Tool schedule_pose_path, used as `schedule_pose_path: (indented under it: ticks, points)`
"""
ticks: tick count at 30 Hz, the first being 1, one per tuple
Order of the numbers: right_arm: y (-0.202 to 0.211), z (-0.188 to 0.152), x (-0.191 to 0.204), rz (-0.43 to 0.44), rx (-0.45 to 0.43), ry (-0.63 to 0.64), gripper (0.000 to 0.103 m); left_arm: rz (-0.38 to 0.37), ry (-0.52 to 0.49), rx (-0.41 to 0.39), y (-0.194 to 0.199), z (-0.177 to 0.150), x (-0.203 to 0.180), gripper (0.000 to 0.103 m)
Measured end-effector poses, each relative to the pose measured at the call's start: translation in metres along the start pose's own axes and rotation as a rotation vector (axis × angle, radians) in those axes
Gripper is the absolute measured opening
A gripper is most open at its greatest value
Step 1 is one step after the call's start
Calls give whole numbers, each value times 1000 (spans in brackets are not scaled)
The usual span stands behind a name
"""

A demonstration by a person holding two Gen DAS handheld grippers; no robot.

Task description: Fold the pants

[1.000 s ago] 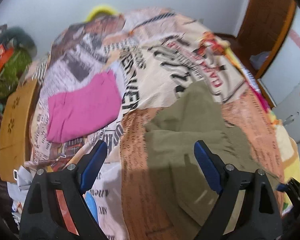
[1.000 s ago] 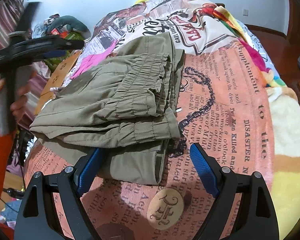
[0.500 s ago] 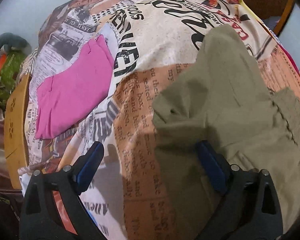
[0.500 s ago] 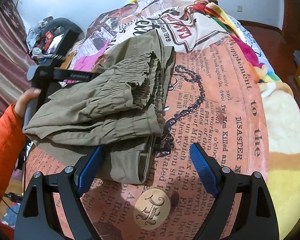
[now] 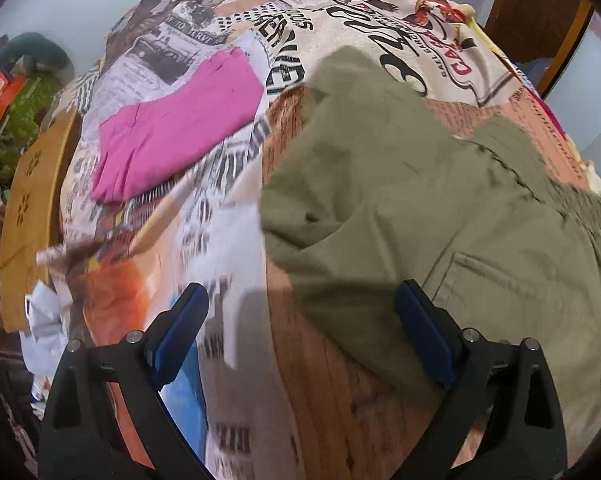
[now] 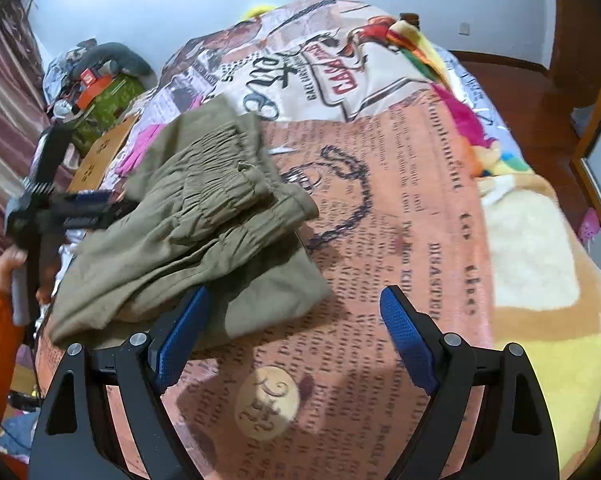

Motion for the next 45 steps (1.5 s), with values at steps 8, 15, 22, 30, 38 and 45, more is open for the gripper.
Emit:
schedule_pose_path:
  ticks: [8, 15, 22, 30, 38, 45]
  points:
    - [26, 21, -8, -37, -85, -5, 85, -86, 29, -8, 22, -44, -16, 96]
    - [34, 26, 17, -1, -117, 33, 85, -168, 77, -15, 26, -58, -35, 96]
    - [6, 5, 43, 44, -49, 79, 85, -117, 21, -114, 54, -46, -37, 95]
    - [-5, -7, 42, 78, -16, 45, 84, -57, 123, -117, 51, -47, 19, 95]
    - [-5, -11, 43, 75, -21, 73, 83, -14, 170, -86, 39, -71, 49, 98]
    - [-7, -12, 43, 85, -12, 55, 83, -63, 164, -174, 72, -46, 45, 97]
Point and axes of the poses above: each gripper's, at about its wrist camera, not at the fingertips, and y roughly against the way its jaws point, x to its left, z to its top, the point moved 9 cm from there along -y, roughly the way its jaws point, and after that the axes turned 12 degrees about -z, right-handed, at the moved point
